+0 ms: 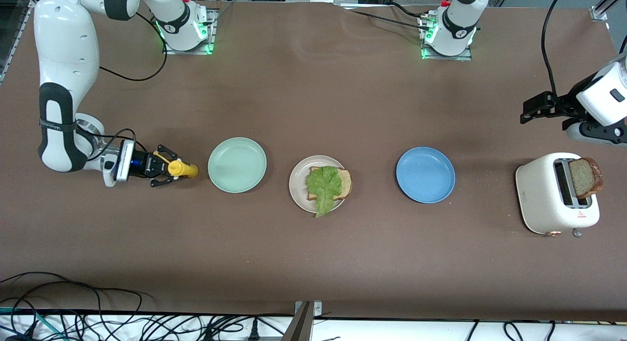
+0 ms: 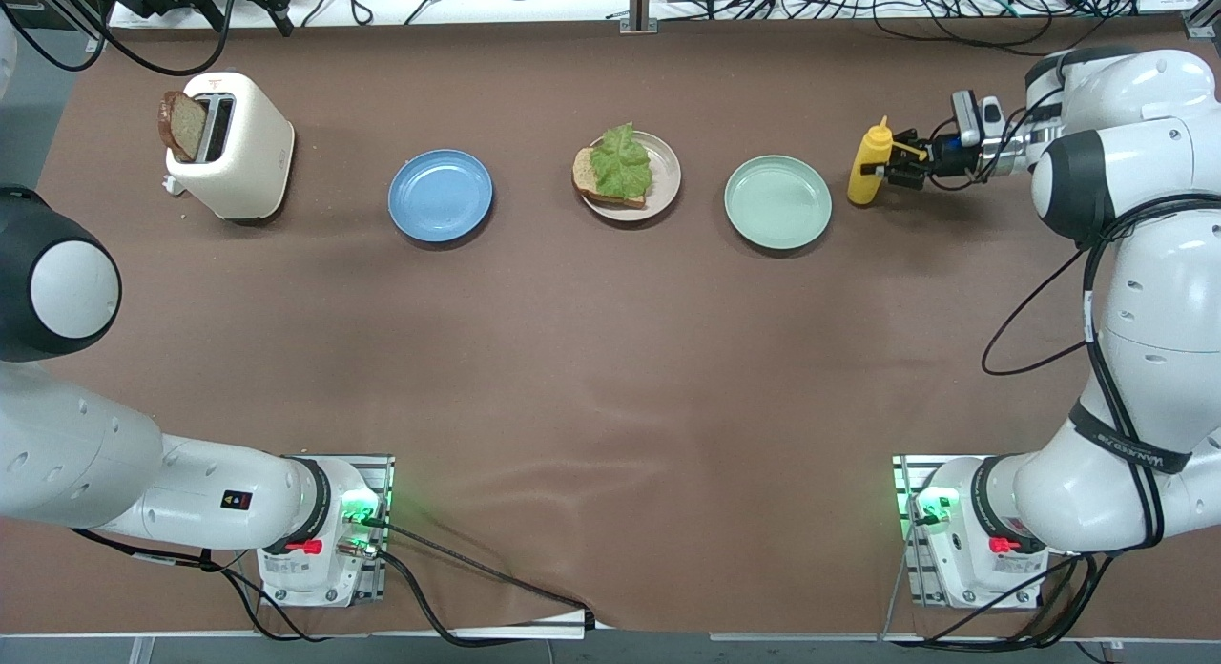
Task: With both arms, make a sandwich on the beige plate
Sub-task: 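Close the right gripper around the yellow squeeze bottle, then lift the squeeze bottle and carry it over the beige plate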
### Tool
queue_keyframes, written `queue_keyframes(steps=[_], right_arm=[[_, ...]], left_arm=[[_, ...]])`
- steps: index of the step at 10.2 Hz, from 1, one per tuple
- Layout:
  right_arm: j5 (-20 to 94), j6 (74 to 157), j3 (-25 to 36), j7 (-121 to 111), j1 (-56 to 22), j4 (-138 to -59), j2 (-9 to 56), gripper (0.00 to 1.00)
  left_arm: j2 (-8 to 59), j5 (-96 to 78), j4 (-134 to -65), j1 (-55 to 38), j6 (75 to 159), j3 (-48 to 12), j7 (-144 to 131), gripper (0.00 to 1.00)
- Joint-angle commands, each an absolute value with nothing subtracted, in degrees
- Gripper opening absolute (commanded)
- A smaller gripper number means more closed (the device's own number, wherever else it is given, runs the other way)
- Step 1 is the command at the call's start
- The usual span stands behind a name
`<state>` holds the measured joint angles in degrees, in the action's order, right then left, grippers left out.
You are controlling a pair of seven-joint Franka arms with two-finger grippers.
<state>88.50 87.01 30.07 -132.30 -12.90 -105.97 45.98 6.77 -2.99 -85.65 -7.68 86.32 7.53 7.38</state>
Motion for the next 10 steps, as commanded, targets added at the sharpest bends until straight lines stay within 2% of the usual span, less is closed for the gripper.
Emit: queue_keyframes(steps=[1,7,10], right_arm=[[85.6,92.4,30.1,-123.5,-14.0,-102.2,46.1,0.00],[72.8,110.9,33.8,-105.2,-26.6,-94.3,45.1,0.00],[64.7,111.8,40.9,-95.0,-35.0,-90.8,45.0,0.00]], left_arm=[[6.8,-1.2,-85.7,-7.9,86.7,7.4,8.0,1.00],[6.9,-1.2,-85.7,-8.0,86.7,7.4,8.0,1.00],[6.9,-1.2,-85.8,-8.0,86.7,7.4,8.0,1.00]])
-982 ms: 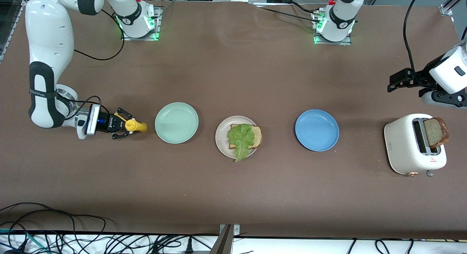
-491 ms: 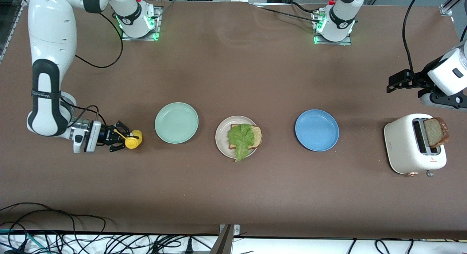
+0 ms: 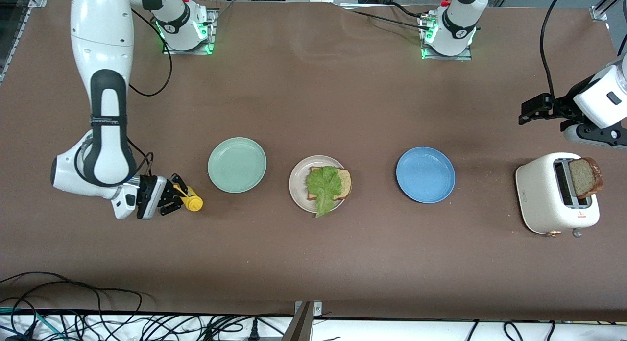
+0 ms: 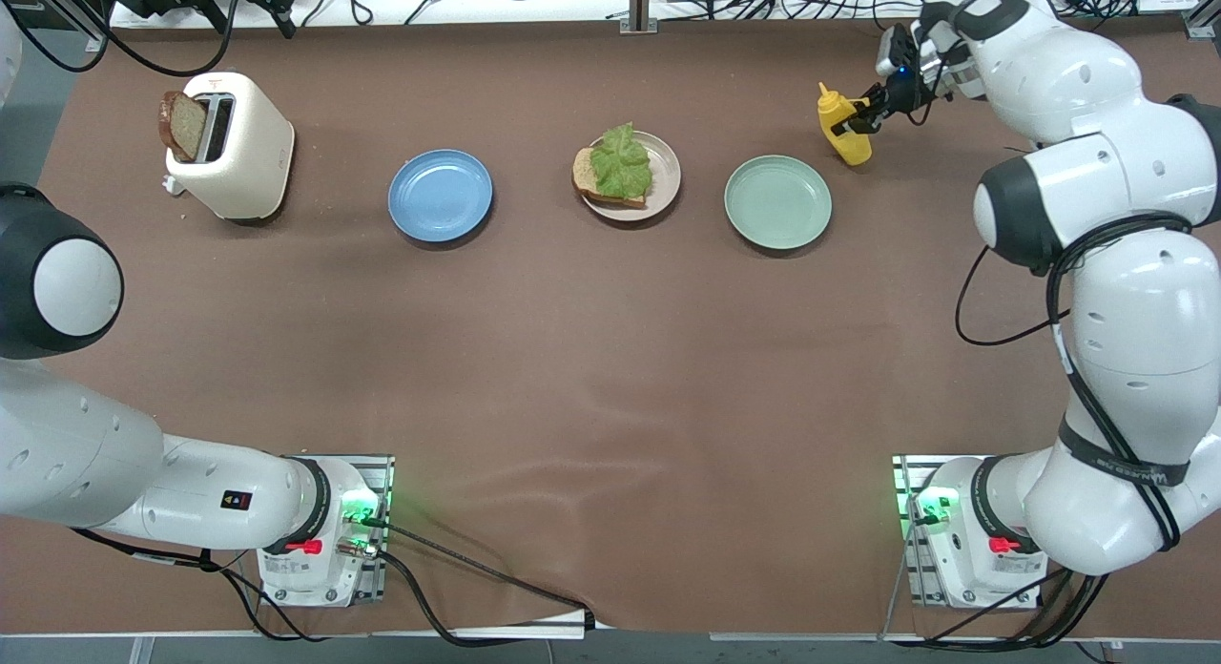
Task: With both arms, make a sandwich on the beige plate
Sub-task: 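Lift the squeeze bottle and carry it over the beige plate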
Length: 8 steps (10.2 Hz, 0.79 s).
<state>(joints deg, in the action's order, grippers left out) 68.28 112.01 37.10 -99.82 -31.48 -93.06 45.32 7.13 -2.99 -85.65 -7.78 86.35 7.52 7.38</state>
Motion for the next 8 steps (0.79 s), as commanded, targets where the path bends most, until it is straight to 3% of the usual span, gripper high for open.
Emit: queue_keyframes(steps=[1,8], right_arm=[[61.6,111.7,42.8,-91.3,-37.2,-89.8,45.0,0.00],[44.0,111.4,53.9,-69.9,-58.2,-87.6,44.9,0.00]], left_arm=[[6.9,-1.2,-85.7,-8.0,86.7,7.4,8.0,1.00],[6.9,-1.2,-85.8,-7.9,86.7,7.5,8.0,1.00]])
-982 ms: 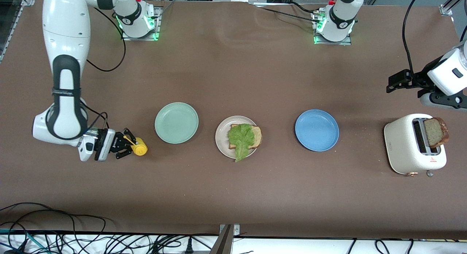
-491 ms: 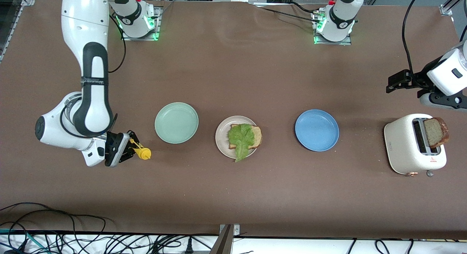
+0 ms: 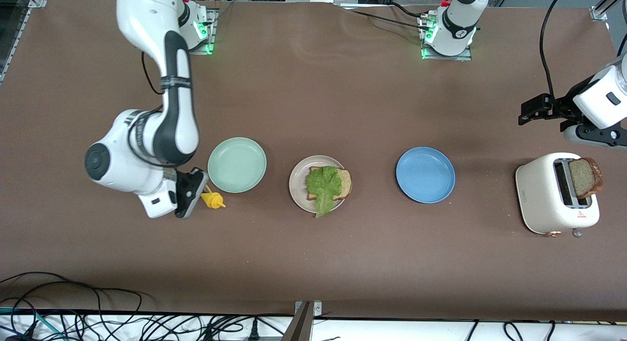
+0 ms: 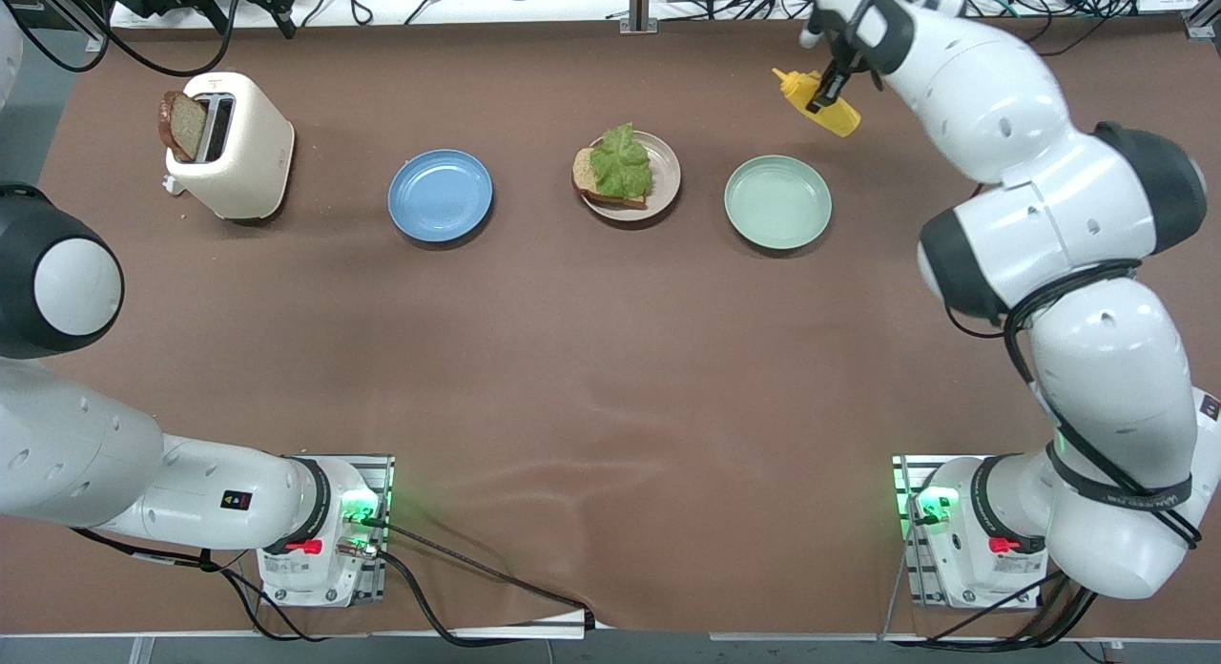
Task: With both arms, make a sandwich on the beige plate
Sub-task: 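Lift the squeeze bottle and carry it over the beige plate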
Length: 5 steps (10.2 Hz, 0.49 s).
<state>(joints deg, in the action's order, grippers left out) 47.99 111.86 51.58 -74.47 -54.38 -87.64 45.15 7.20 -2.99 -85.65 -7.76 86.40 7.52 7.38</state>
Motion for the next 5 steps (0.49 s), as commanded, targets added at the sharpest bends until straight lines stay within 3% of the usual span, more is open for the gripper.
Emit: queue_keyframes(steps=[1,5], right_arm=[[39.1,111.8,54.0,-69.1,-60.3,-87.0,45.0,0.00],[29.9,112.4,53.7,-69.9,-67.0,-85.3,45.4,0.00]], left_arm=[[6.9,-1.2,-85.7,-7.9,86.7,7.5,8.0,1.00],[7.3,-1.2,-85.7,-7.6,86.7,7.5,8.0,1.00]])
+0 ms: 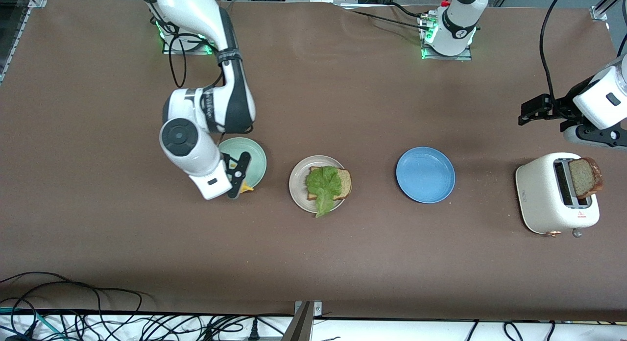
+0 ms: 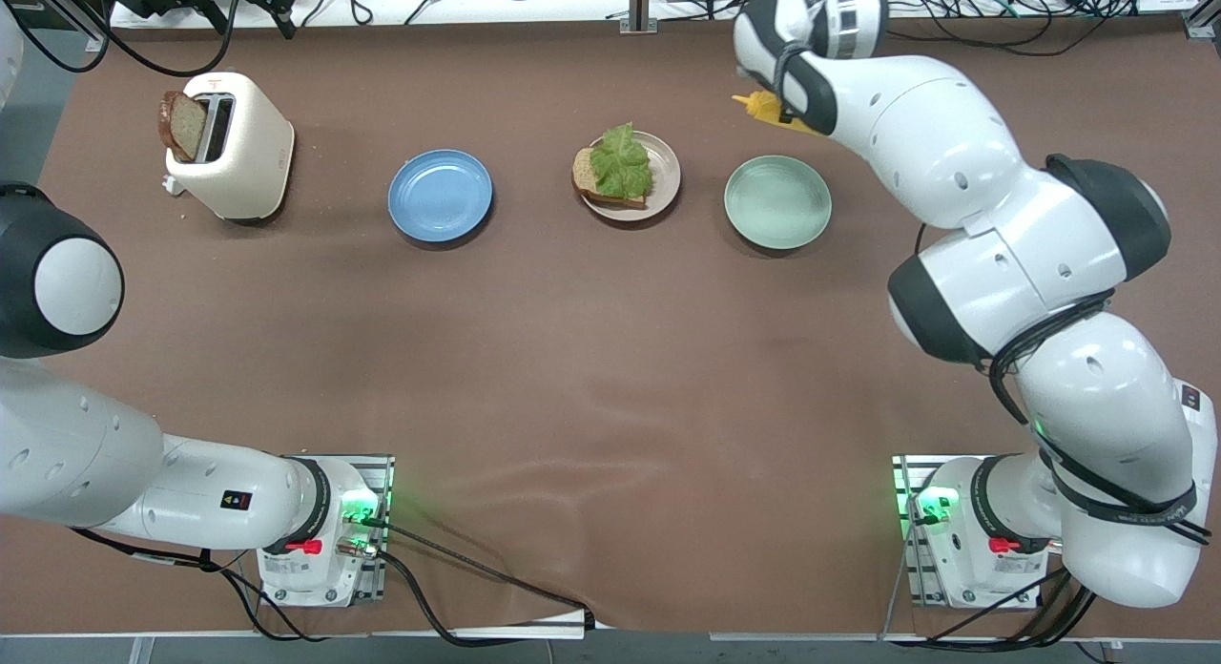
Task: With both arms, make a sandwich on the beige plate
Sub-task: 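Lift the squeeze bottle and carry it over the beige plate, then tilt the squeeze bottle over the lettuce with the right gripper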
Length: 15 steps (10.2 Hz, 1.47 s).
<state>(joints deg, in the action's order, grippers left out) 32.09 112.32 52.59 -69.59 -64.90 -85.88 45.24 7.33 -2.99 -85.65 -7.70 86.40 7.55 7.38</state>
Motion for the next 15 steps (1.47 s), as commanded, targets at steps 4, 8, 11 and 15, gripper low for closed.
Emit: queue_keyframes(steps=[4,8,11,15], right_arm=[[16.9,116.7,53.2,-69.3,-73.5,-85.3,46.8,0.00],[7.8,125.0,53.3,-66.9,-77.3,-85.2,48.7,0.00],[7.1,124.8,54.0,-67.0,-77.6,-85.2,48.2,0.00],[25.6,116.8,63.1,-67.9,-76.3,-85.8,45.3,0.00]], left_arm=[[7.6,-1.1,-85.7,-7.4,86.7,7.5,8.0,1.00],[8.3,-1.1,-85.5,-6.8,86.8,7.6,8.0,1.00],[8.7,-1.1,-85.5,-6.4,86.8,7.8,8.0,1.00],[10.3,3.0,-85.3,-3.7,89.0,7.9,8.3,1.00]])
